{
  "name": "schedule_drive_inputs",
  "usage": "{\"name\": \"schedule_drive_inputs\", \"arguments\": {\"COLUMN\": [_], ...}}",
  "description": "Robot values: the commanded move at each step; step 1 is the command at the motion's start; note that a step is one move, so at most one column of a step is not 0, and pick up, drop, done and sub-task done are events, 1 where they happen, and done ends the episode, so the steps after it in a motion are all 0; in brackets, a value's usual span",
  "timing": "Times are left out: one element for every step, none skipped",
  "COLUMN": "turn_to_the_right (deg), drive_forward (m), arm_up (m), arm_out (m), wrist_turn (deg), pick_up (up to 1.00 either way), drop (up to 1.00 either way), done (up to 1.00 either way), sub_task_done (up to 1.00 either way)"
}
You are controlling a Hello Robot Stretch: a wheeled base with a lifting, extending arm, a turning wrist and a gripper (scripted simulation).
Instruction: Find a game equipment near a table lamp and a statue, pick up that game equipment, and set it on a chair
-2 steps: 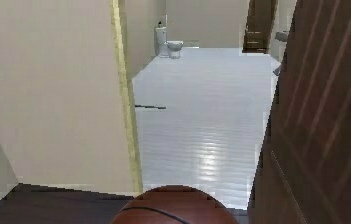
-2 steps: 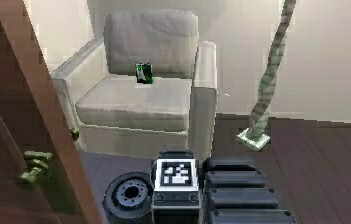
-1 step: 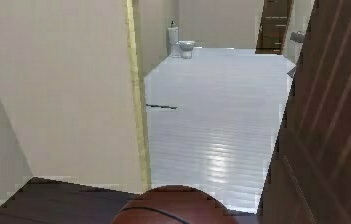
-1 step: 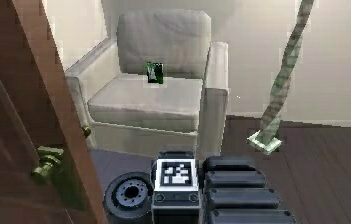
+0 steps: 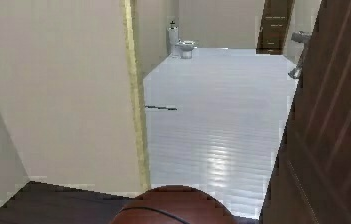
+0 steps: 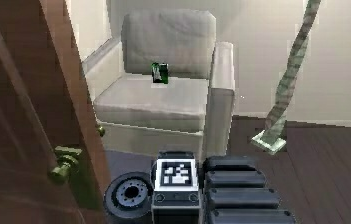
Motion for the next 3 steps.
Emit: {"name": "schedule_drive_inputs", "arguments": {"turn_to_the_right": [3.0,0.0,0.0], "drive_forward": [0.00,1.00,0.35], "arm_up": [0.00,0.00,0.00], "arm_out": [0.00,0.00,0.00], "wrist_turn": [0.0,0.0,0.0], "pick_up": [0.00,0.00,0.00], "drop": [0.00,0.00,0.00], "done": [0.00,0.00,0.00], "sub_task_done": [0.00,0.00,0.00]}}
